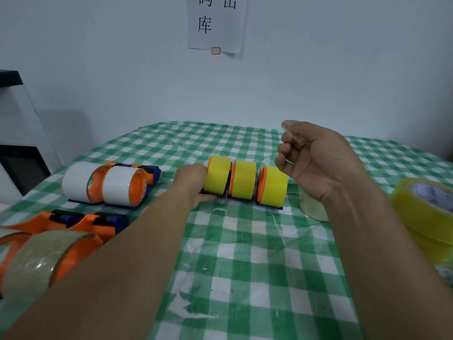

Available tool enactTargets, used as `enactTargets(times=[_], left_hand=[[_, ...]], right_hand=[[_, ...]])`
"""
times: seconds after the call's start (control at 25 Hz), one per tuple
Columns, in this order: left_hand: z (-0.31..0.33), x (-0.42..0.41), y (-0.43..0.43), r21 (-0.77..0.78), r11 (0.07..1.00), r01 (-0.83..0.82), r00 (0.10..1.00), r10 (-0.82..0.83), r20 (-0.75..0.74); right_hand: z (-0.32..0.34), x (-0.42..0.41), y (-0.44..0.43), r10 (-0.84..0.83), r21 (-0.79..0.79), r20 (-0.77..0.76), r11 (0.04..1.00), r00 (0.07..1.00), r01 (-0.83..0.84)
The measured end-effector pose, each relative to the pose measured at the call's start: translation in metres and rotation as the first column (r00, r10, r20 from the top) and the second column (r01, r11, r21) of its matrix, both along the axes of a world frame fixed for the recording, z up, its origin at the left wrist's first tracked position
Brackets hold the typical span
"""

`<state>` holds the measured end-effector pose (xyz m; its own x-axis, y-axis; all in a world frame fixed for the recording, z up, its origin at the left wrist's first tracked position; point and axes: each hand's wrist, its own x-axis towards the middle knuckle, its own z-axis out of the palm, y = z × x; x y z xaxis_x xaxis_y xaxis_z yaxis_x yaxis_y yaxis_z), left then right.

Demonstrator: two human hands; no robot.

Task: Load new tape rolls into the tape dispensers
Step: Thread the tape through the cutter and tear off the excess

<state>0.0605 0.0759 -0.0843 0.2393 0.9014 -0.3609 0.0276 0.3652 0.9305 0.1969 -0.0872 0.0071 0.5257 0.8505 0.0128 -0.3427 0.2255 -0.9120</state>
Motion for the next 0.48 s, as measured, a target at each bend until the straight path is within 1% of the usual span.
enactTargets(times=[0.2, 0.48], left_hand=[[0.0029, -0.001, -0.0058, 0.002, 1.0, -0.024, 0.999, 0.024, 0.028], [0.0042, -0.0018, -0.0074, 0.002, 0.999, -0.033, 0.999, 0.033, -0.004]], right_hand=[[-0.0001, -0.0009, 0.0002, 0.006, -0.001, 0.001, 1.0, 1.0, -0.006], [0.0004, -0.0022, 0.0001, 0.02, -0.006, 0.025, 1.0, 1.0, -0.02]])
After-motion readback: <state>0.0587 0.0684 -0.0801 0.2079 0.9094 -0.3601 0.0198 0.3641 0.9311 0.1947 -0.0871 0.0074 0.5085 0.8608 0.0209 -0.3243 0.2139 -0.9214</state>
